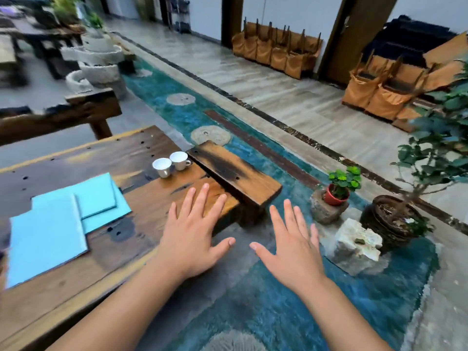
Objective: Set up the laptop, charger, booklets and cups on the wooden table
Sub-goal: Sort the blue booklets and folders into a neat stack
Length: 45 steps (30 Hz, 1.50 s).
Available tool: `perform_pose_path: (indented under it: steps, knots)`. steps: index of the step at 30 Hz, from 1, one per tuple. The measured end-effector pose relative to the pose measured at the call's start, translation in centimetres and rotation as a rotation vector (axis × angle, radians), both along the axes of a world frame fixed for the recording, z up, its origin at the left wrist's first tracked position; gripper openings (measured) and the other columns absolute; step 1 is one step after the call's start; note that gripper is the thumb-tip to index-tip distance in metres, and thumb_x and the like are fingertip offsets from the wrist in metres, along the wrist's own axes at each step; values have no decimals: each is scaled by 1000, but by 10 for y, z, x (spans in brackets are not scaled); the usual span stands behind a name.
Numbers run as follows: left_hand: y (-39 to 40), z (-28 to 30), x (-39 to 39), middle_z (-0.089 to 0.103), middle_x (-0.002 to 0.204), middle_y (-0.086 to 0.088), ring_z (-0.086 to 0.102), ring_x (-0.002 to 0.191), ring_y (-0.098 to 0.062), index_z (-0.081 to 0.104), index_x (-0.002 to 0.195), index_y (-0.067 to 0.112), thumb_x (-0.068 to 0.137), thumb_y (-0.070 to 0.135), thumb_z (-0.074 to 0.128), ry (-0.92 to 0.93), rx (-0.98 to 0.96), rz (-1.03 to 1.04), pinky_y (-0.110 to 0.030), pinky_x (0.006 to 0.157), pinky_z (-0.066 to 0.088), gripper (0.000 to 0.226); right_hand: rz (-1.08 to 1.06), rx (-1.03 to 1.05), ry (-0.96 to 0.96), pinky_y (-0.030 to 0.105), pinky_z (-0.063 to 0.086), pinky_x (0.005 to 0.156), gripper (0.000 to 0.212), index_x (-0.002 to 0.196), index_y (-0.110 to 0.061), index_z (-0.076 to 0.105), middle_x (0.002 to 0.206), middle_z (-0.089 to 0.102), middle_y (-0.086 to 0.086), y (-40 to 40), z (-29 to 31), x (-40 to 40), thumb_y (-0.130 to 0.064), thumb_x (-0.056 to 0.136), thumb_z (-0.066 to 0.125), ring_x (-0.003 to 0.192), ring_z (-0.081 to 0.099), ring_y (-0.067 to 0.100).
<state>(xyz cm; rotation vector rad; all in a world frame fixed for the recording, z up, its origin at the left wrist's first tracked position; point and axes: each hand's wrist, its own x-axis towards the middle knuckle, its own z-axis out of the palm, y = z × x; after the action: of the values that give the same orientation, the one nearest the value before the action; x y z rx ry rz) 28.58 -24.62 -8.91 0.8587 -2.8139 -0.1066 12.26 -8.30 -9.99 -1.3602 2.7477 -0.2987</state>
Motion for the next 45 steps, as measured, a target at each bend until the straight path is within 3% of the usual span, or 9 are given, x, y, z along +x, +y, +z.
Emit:
perform_pose_path:
  steps: [6,13,18,27,32,34,40,45]
  knots:
    - [-70,-19,116,-18,162,2,-9,151,-27,-11,151,45,75,82,18,-54,43,385,-57,117,11,89,311,22,7,54,5,119,92,155,-34,-3,164,-19,-2,-131,-8,66,-80,81,27,151,-14,18]
    - [-110,-40,203,-12,164,-2,-8,151,-29,-7,153,41,74,84,13,-129,99,643,-58,115,13,92,579,52,-27,51,4,120,92,155,-34,-2,164,-20,-3,-232,-30,135,-78,81,31,152,-12,17]
    - [-127,-57,222,-13,164,-3,-7,151,-30,-9,153,40,76,84,13,-135,144,740,-58,117,15,91,715,117,-70,49,2,120,92,155,-35,-3,163,-20,-5,-275,-55,154,-80,82,31,152,-12,17]
    - [-171,-92,204,-23,161,-2,-13,150,-28,-22,148,41,78,83,11,-204,252,869,-53,118,0,88,918,259,-188,46,8,120,90,156,-35,-1,165,-12,-5,-368,-100,144,-78,84,31,152,-6,17]
    - [-198,-107,207,-16,164,-3,-9,151,-27,-14,152,38,81,79,17,-264,336,923,-51,119,8,88,981,334,-244,46,12,120,89,156,-34,0,165,-12,-5,-405,-118,144,-77,85,32,153,-2,18]
    - [-205,-113,209,-12,164,-2,-7,151,-25,-11,153,37,82,78,19,-224,365,941,-50,119,10,87,971,384,-349,46,12,120,90,156,-35,1,165,-11,-5,-417,-126,148,-77,85,35,153,1,20]
    - [-230,-139,228,-7,165,1,-5,151,-22,-5,154,38,83,77,21,-176,476,929,-48,118,13,85,860,517,-673,31,12,118,87,157,-24,9,166,2,1,-452,-151,186,-62,90,51,152,8,18]
    - [-277,-164,262,-5,165,0,-4,151,-23,-2,154,36,88,72,27,-207,561,851,-49,120,15,80,727,497,-835,23,21,104,75,154,-28,23,163,21,-5,-486,-166,232,-48,92,59,149,21,15]
